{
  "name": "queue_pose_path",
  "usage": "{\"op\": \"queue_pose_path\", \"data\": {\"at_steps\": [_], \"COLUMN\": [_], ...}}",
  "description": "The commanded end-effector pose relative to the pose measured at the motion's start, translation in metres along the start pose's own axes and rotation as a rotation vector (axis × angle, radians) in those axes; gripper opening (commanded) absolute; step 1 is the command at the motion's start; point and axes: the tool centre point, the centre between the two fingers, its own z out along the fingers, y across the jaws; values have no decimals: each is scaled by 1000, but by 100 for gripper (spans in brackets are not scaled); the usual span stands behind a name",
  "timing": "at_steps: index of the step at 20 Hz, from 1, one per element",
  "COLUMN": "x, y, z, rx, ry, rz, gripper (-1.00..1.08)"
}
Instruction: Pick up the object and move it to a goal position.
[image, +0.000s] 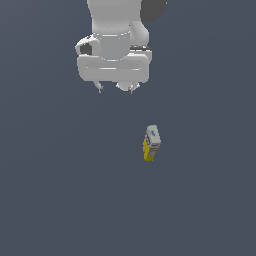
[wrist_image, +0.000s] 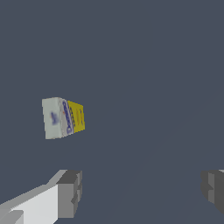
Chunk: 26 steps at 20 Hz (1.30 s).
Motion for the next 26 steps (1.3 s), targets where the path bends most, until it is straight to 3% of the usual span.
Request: {"op": "queue_pose_path", "data": {"at_steps": [1, 18, 26], "x": [0, 2, 15], "y": [0, -8, -39], "z": [0, 17, 47], "rx": [0, -19, -18], "ry": [0, -28, -30], "rz": [0, -44, -69], "gripper": [100, 100, 100]}}
